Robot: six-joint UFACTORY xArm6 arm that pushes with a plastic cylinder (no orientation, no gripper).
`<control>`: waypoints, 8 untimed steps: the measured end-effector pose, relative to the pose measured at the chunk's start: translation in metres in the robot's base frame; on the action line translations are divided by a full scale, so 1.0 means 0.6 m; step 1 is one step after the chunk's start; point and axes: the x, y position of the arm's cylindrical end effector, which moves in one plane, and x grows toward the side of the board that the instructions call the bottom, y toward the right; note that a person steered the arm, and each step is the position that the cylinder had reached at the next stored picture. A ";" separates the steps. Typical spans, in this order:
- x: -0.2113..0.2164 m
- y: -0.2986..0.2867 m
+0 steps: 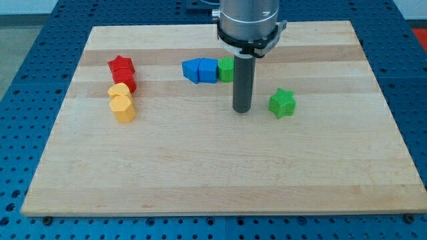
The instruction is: Move the green star towards the green circle
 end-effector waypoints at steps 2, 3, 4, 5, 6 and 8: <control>0.094 0.002; 0.073 0.033; -0.001 0.034; -0.020 0.023; 0.058 0.024; 0.013 0.128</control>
